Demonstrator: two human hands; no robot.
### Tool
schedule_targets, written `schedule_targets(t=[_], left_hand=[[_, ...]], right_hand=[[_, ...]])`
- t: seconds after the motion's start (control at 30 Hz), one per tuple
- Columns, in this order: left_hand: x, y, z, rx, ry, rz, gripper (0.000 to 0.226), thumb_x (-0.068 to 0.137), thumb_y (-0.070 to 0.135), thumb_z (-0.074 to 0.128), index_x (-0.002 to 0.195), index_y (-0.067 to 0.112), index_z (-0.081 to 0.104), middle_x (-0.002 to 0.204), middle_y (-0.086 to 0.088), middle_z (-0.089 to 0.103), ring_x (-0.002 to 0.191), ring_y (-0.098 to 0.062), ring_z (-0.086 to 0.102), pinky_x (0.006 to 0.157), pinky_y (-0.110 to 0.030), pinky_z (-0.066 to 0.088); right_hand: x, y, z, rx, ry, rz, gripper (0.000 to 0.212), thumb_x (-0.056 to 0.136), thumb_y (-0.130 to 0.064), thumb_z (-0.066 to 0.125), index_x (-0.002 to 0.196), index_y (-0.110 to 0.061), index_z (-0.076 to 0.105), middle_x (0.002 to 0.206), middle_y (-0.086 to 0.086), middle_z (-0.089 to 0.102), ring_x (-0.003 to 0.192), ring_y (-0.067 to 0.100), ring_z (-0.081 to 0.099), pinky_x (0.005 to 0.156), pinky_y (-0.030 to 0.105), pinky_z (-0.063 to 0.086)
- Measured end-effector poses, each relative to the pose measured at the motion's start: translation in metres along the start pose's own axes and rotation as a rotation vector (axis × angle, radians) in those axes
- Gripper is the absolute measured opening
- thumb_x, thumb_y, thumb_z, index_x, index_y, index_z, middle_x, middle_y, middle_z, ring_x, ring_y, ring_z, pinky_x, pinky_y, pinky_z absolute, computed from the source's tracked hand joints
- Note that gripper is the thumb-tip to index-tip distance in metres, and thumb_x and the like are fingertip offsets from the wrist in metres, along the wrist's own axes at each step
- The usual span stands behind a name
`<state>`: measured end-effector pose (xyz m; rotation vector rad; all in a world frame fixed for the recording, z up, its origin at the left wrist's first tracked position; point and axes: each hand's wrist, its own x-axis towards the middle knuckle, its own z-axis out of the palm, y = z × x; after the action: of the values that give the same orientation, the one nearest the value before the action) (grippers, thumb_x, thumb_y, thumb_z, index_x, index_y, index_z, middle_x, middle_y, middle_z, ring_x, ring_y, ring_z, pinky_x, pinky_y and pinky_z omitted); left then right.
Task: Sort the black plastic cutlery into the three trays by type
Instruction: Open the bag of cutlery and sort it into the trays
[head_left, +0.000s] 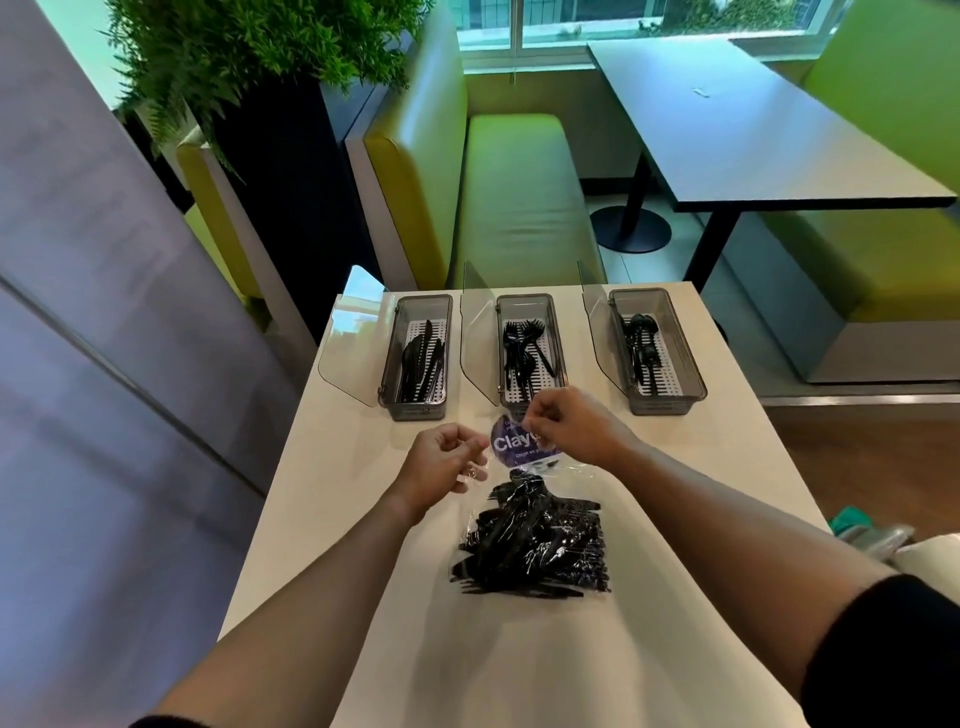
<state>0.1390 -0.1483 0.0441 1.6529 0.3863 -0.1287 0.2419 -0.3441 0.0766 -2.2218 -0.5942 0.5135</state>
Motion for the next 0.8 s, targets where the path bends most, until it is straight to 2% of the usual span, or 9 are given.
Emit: schedule_targets(t=[0.1,0.2,0.27,0.37,0.47,0.53,0.6,0.7,0.8], left_hand=[[0.006,0.009,0.006,-0.041,0.019,-0.004,0.015,0.103,0.017,0.056,0.092,0.008,0.061,0.092,-0.015,0.076,0.080,-0.029,0.075,0.059,-0.032,0.054],[0.007,0.013,0.013,-0.108,0.031,-0.049,0.018,0.106,0.018,0.048,0.091,0.011,0.054,0.096,-0.016,0.077,0.085,-0.033,0.075,0.060,-0.036,0.057],[0.006,0.013,0.016,-0.158,0.051,-0.079,0.019,0.108,0.020,0.043,0.092,0.011,0.051,0.095,-0.015,0.078,0.089,-0.037,0.075,0.062,-0.037,0.057],[0.006,0.013,0.017,-0.191,0.077,-0.088,0.019,0.108,0.022,0.042,0.094,0.011,0.048,0.093,-0.013,0.079,0.088,-0.039,0.075,0.062,-0.038,0.057],[0.005,0.015,0.018,-0.201,0.074,-0.062,0.017,0.108,0.022,0.042,0.096,0.011,0.047,0.094,-0.012,0.079,0.081,-0.033,0.076,0.061,-0.037,0.057],[0.004,0.017,0.018,-0.198,0.068,-0.041,0.017,0.108,0.022,0.042,0.096,0.011,0.046,0.096,-0.012,0.078,0.078,-0.031,0.077,0.059,-0.036,0.056],[0.004,0.019,0.019,-0.195,0.085,-0.029,0.016,0.108,0.021,0.042,0.095,0.011,0.047,0.098,-0.013,0.078,0.077,-0.030,0.077,0.058,-0.036,0.056],[0.006,0.022,0.021,-0.169,0.135,-0.012,0.016,0.107,0.021,0.044,0.095,0.012,0.047,0.100,-0.011,0.078,0.083,-0.032,0.077,0.061,-0.038,0.057],[0.007,0.026,0.024,-0.164,0.151,-0.002,0.017,0.107,0.021,0.044,0.093,0.014,0.047,0.101,-0.009,0.078,0.086,-0.032,0.077,0.061,-0.036,0.055]], right_hand=[[0.000,0.001,0.000,-0.095,0.113,-0.039,0.009,0.097,-0.024,0.065,0.091,-0.019,0.067,0.082,-0.006,0.067,0.076,0.013,0.064,0.070,0.033,0.055],[-0.003,-0.001,0.002,-0.200,0.429,-0.208,0.010,0.097,-0.028,0.063,0.099,-0.019,0.065,0.098,-0.006,0.063,0.093,0.013,0.057,0.080,0.029,0.047],[-0.008,-0.006,0.003,-0.199,0.492,-0.324,0.014,0.099,-0.029,0.060,0.096,-0.016,0.064,0.096,-0.003,0.062,0.089,0.013,0.056,0.077,0.026,0.047],[-0.018,-0.013,0.009,-0.187,0.218,-0.342,0.021,0.103,-0.029,0.055,0.096,-0.013,0.066,0.086,-0.008,0.062,0.071,0.003,0.055,0.067,0.019,0.045],[-0.017,-0.003,0.017,-0.324,-0.025,-0.196,0.026,0.106,-0.032,0.045,0.101,-0.014,0.065,0.086,-0.008,0.060,0.072,0.004,0.055,0.069,0.023,0.044],[-0.016,0.006,0.019,-0.348,-0.088,-0.068,0.030,0.106,-0.031,0.041,0.097,-0.014,0.064,0.088,0.001,0.065,0.077,0.018,0.061,0.073,0.038,0.052],[-0.014,0.009,0.017,-0.296,-0.154,0.020,0.029,0.103,-0.021,0.043,0.089,-0.010,0.066,0.085,0.007,0.067,0.075,0.024,0.064,0.073,0.043,0.055],[-0.011,-0.001,0.008,-0.163,-0.249,0.136,0.031,0.089,0.004,0.040,0.084,-0.004,0.069,0.081,0.009,0.067,0.063,0.022,0.065,0.061,0.038,0.056],[-0.004,0.000,0.003,-0.221,-0.263,0.242,0.023,0.091,0.003,0.045,0.092,-0.004,0.068,0.087,0.013,0.070,0.054,0.022,0.067,0.050,0.031,0.057]])
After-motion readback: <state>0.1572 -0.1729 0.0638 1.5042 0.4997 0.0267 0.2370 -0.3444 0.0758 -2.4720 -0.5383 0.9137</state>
